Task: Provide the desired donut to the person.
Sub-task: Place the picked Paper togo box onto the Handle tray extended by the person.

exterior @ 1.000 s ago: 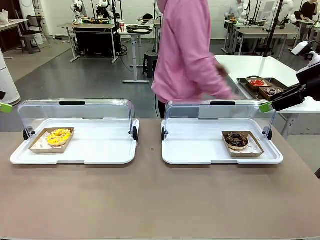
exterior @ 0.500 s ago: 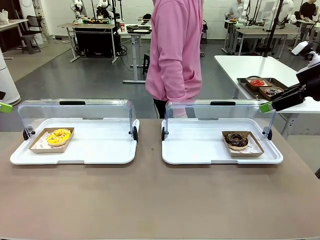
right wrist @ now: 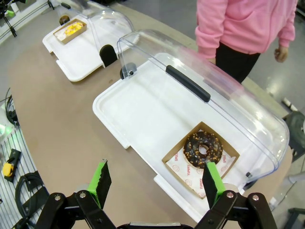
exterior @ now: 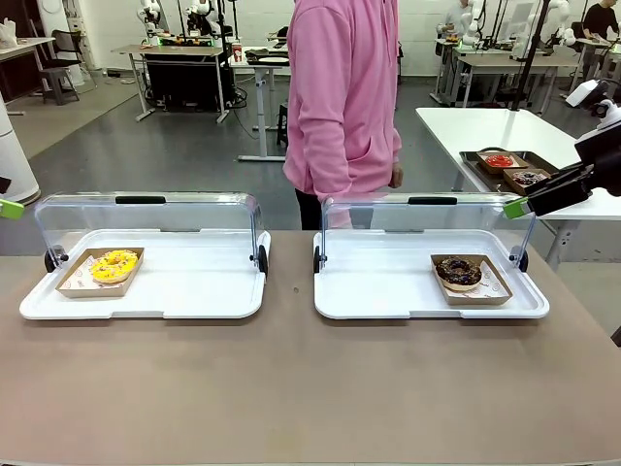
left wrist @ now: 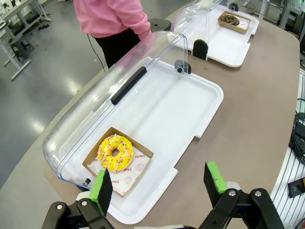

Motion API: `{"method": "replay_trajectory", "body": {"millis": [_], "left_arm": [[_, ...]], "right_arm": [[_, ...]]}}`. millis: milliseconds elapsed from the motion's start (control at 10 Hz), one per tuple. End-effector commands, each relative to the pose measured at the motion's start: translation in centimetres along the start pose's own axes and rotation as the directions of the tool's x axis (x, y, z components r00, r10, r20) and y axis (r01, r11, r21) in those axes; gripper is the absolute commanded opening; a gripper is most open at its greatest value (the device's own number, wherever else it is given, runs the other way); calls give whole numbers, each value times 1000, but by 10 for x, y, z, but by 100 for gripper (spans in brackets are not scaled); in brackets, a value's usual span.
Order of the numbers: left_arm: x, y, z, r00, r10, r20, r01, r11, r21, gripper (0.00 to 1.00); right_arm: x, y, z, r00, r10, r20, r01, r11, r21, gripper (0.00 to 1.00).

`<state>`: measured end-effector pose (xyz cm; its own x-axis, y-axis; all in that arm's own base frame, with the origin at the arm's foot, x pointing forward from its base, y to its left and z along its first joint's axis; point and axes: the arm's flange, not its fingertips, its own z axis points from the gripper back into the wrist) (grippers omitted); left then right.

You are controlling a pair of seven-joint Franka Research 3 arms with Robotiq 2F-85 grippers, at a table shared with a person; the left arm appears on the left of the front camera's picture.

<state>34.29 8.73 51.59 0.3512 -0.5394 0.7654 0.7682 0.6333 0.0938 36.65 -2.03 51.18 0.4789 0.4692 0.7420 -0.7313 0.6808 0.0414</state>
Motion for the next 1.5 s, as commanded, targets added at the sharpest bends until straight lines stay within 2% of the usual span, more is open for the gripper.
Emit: {"method": "replay_trajectory", "body": {"millis": [0,1400], "left_arm": [[-1,1,1,1000,6,0,-6,1000,3,100],[-1,1,1,1000,6,0,-6,1000,3,100]], "right_arm": [[0,2,-1,1000,-11,-16,11,1000,-16,100],[0,2,-1,1000,-11,-16,11,1000,-16,100]]}}
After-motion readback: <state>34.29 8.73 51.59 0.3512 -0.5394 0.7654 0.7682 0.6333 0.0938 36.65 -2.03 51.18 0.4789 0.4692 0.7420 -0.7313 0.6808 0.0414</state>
